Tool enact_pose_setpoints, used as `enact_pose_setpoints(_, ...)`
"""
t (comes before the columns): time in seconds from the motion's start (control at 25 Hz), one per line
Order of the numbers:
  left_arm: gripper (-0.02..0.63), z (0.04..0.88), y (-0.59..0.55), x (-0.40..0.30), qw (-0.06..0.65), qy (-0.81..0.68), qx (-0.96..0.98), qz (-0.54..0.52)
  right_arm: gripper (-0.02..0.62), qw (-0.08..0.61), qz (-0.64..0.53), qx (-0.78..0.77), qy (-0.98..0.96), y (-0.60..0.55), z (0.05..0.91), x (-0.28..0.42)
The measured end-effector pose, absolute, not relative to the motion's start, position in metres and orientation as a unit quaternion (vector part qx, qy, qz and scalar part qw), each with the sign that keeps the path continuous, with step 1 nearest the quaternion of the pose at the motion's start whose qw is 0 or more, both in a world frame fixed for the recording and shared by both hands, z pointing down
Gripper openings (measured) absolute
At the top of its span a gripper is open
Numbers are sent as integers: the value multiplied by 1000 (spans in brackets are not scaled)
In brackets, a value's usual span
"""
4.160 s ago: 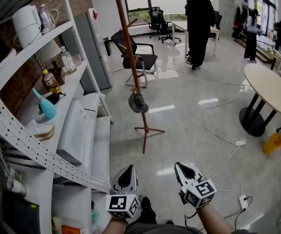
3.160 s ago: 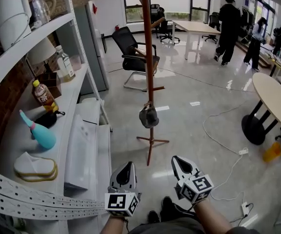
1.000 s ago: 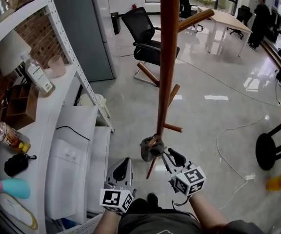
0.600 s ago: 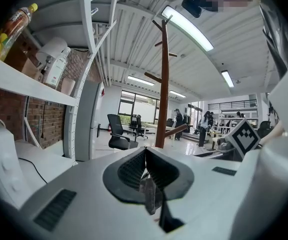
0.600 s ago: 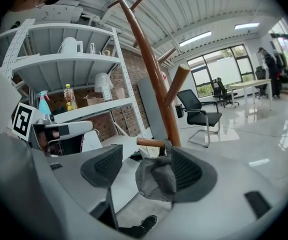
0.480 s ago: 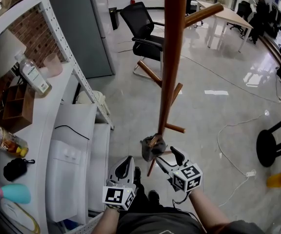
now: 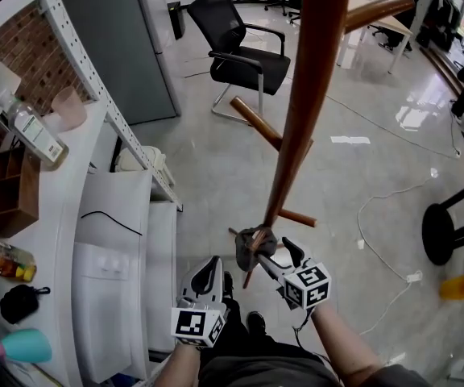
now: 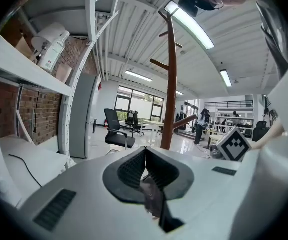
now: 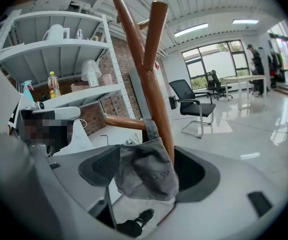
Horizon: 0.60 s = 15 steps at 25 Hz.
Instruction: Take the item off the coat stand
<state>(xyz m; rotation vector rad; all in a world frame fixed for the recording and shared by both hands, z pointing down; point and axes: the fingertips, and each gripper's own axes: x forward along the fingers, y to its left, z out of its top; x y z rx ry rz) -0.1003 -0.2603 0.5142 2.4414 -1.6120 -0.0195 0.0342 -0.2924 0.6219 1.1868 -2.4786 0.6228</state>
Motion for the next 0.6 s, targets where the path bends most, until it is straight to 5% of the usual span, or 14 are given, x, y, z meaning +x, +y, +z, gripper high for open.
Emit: enact_pose_setpoints(0.6,8,526,-269,-103,118,-550,827,-7,322,198,193,410,-869,-311,639,23)
